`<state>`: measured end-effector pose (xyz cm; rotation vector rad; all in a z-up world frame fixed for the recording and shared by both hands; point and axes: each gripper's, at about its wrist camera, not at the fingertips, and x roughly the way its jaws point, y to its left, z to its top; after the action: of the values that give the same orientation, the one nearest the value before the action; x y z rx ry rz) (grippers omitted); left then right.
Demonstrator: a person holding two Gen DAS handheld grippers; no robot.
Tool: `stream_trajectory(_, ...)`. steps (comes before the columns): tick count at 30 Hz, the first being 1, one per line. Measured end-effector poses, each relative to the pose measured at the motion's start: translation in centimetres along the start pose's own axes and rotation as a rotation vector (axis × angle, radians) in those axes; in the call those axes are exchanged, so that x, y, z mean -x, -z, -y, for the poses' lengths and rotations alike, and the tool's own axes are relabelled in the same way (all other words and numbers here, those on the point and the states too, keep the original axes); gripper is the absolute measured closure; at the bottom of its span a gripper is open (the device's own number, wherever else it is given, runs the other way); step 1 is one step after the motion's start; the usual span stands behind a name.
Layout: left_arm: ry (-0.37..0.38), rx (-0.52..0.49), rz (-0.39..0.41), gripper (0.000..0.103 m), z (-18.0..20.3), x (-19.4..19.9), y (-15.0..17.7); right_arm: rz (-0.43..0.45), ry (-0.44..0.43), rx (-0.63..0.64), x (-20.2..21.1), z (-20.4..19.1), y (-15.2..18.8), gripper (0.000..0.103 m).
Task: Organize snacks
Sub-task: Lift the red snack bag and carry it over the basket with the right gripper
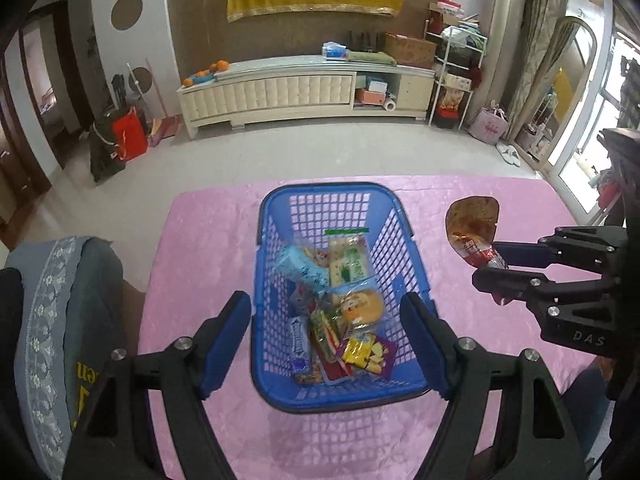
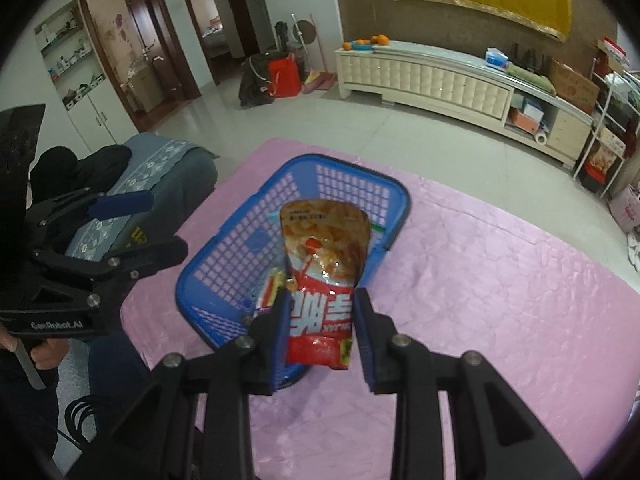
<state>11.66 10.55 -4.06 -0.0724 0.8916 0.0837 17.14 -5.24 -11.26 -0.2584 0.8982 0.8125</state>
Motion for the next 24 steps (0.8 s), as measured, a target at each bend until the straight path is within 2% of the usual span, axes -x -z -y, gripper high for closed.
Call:
stream_trajectory(11,-0.028,0.017,0.006,0.009,-3.0,0.2,1.7,-0.033,-0.045,0.014,-2.8,-3.6,-0.9,0.068)
stream_trajectory(13,-0.039,0.017,0.006,0.0,-3.5,0.1,2.0,-0.048,-0.058,0.01,-3.6,-4.0,-0.9,0.068)
stream_trajectory(16,-0.061,0.026,0.005,0.0,-4.3,-0.2,2.2,-0.065,-0.059,0.017,-4.6,-4.9,-1.0,0.068)
stream_trajectory(24,-0.058,0.077,-0.025,0.0,-6.9,-1.7,3.8,-0.15,-0.062,-0.024,-8.5,-7.4,-1.6,0.067)
